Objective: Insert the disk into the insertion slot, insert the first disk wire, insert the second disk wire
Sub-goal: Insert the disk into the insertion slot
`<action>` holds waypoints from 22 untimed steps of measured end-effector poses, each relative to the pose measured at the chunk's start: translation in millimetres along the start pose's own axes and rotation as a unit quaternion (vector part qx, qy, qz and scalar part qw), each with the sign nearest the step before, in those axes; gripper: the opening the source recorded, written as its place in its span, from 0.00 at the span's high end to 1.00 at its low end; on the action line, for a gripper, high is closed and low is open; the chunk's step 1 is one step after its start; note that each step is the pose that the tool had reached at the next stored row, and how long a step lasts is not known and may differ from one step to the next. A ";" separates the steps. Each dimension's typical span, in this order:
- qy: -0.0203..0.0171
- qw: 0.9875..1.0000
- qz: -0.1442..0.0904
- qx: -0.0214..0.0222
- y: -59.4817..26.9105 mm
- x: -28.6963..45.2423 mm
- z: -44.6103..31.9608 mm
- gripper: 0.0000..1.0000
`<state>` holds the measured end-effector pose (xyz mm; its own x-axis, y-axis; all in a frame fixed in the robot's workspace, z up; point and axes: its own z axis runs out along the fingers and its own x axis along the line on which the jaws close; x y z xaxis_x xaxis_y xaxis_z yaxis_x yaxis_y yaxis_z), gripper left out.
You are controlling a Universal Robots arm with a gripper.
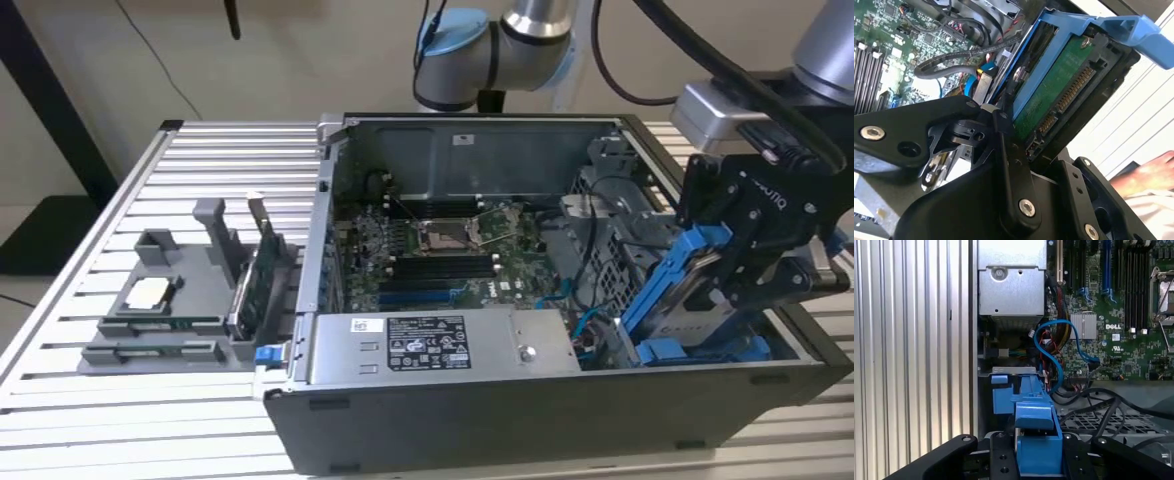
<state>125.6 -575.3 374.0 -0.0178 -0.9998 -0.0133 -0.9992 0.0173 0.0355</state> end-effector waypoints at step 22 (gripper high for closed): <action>0.000 1.000 0.000 0.000 0.1 0.0 -0.9 0.60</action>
<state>125.5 -575.2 374.9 -0.0179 -0.9997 -0.0140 -0.9992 0.0174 0.0356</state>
